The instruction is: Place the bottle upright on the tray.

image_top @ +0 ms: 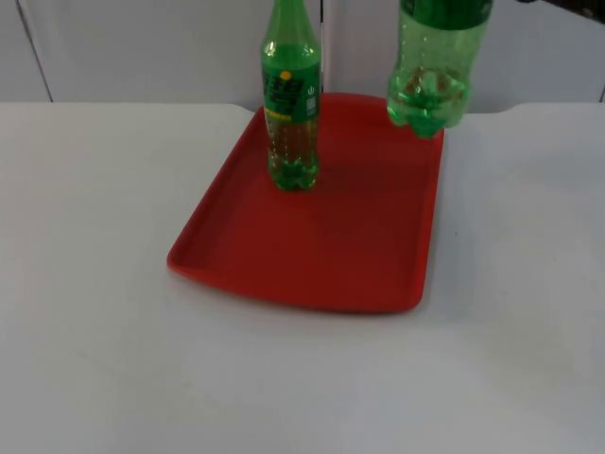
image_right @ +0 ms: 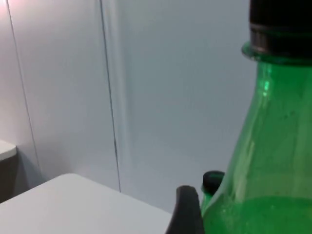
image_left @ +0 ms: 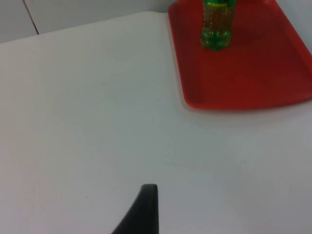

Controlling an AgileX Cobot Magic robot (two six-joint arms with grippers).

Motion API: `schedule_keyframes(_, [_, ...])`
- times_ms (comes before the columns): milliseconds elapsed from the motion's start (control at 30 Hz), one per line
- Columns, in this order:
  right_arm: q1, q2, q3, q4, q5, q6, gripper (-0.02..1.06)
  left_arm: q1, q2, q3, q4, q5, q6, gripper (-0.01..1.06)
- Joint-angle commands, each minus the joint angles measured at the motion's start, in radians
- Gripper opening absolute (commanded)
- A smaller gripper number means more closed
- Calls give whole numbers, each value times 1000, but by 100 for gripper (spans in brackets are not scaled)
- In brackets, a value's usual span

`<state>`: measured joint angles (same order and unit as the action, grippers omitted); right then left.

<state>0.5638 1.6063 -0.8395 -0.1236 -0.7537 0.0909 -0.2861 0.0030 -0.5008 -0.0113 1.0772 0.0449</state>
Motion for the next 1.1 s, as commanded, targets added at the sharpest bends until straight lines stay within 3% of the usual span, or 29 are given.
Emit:
schedule_keyframes(0, [5, -15, 4, -5, 4, 57, 0, -2, -3, 5, 5, -2, -8, 93])
schedule_keyframes(267, [5, 11, 2, -5, 28, 78, 0, -2, -3, 5, 5, -2, -8, 93])
schedule_keyframes(533, [5, 179, -57, -5, -12, 78, 0, -2, -3, 5, 5, -2, -8, 93])
schedule_keyframes(700, [5, 312, -123, -107, -118, 78, 0, -2, -3, 5, 5, -2, -8, 93])
schedule_keyframes(767, [5, 372, -147, -183, -225, 78, 0, -2, -3, 5, 5, -2, -8, 93])
schedule_keyframes(867, [5, 450, -176, -175, -328, 78, 0, -2, -3, 5, 5, -2, -8, 93])
schedule_keyframes(1067, [5, 539, -211, -154, -345, 78, 0, -2, -3, 5, 5, -2, -8, 93])
